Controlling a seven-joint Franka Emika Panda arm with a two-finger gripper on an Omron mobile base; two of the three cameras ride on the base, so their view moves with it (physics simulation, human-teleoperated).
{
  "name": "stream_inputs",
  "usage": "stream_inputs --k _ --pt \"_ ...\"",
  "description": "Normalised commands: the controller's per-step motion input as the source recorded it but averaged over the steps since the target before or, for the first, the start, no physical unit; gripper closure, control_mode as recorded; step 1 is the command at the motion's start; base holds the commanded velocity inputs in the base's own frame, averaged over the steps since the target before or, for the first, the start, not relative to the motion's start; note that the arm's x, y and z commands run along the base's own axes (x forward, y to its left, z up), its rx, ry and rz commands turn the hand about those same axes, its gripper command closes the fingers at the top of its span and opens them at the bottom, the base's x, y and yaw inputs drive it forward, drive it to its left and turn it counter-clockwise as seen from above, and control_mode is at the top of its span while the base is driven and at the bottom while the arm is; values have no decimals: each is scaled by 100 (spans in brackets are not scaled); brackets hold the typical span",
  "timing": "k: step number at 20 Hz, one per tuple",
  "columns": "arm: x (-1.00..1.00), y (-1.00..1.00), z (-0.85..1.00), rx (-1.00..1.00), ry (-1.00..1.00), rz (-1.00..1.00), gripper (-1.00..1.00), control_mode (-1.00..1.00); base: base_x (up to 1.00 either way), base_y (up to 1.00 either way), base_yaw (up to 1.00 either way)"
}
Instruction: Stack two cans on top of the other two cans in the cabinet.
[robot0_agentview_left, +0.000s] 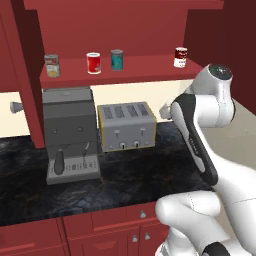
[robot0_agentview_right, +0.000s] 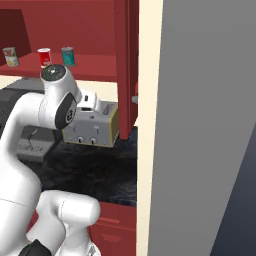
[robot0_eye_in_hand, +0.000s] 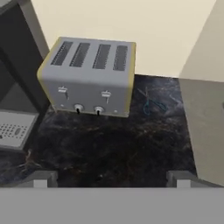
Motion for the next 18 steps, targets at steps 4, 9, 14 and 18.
stream_inputs --k 4,9,14,18 --pt "3 0 24 -9 -13 -11 -100 -100 0 0 0" --pt "18 0 26 -16 -14 -19 -100 -100 0 0 0" --pt "29 0 24 -8 -13 -29 -100 -100 0 0 0" --pt "33 -3 32 -2 0 -15 -100 -100 0 0 0"
